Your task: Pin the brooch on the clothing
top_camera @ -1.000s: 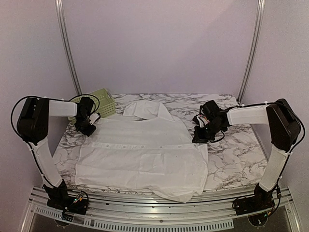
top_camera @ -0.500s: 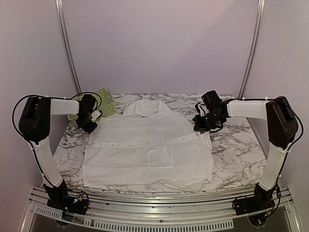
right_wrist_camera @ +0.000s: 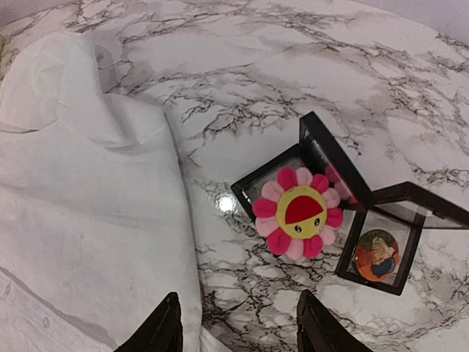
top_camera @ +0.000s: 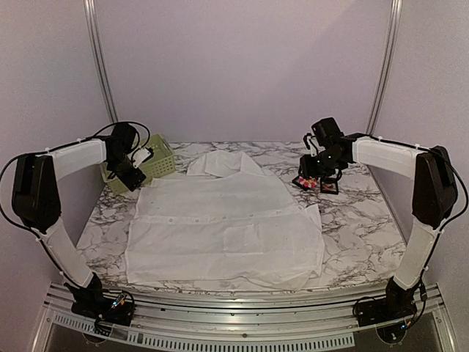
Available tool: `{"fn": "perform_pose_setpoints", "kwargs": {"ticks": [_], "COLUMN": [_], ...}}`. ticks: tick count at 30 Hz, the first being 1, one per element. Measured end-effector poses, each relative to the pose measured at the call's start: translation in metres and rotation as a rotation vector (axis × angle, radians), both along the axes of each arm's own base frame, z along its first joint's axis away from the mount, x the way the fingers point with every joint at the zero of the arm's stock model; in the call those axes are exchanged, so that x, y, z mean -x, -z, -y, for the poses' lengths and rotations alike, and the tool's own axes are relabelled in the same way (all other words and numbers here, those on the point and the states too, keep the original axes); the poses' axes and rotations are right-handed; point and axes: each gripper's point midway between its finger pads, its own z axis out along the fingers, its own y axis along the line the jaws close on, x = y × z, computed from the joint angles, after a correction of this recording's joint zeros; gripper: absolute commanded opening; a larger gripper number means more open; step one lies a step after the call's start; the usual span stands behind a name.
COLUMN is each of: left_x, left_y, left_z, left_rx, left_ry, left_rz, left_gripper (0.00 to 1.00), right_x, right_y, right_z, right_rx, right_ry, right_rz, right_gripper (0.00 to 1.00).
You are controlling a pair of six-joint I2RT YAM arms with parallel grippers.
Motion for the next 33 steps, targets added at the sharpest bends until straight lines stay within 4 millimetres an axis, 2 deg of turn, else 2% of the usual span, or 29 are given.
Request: {"fn": "perform_pose_setpoints", "kwargs": {"ticks": [2,4,6,10,13,20,23,26,33], "left_x": [0.007,0.018,0.030,0.050,0.055,0.059,0.060,0.061,0.061], "left_y": [-0.011,-0.020,-0.030,-0.042,-0.041,-0.029,-0.028,-0.028,-0.028], "left_z": [0.010,0.022,0.036,0.052,0.056,0.059,0.061,0.062,0.062], "left_rx": [0.026,0.046,0.068,0.100,0.109,0.107,0.106,0.107,0.109], "left_ry": [0.035,0.078,0.124,0.181,0.193,0.195,0.200,0.201,0.202], "left_rz": [-0.003,-0.013,-0.014,-0.009,-0.019,-0.064,-0.069,-0.070,-0.070], "left_gripper": [0.82,0.84,0.85,0.85,0.85,0.85,0.85,0.85,0.85], "right_x": [-0.019,-0.038,-0.049,-0.052,-0.056,-0.071,-0.074,-0.078,-0.079], "right_y": [-0.006,-0.001,0.017,0.058,0.070,0.076,0.084,0.084,0.083], "right_z": [0.006,0.010,0.013,0.016,0.015,0.011,0.013,0.014,0.013], "right_rx": [0.052,0.112,0.175,0.262,0.298,0.320,0.340,0.349,0.345], "right_ry": [0.019,0.027,0.018,-0.033,-0.062,-0.073,-0.071,-0.061,-0.051], "right_rz": [0.045,0.072,0.066,0.011,-0.003,0.017,0.010,0.021,0.027], "right_gripper": [0.55,0.56,0.56,0.46,0.47,0.47,0.34,0.19,0.00]}}
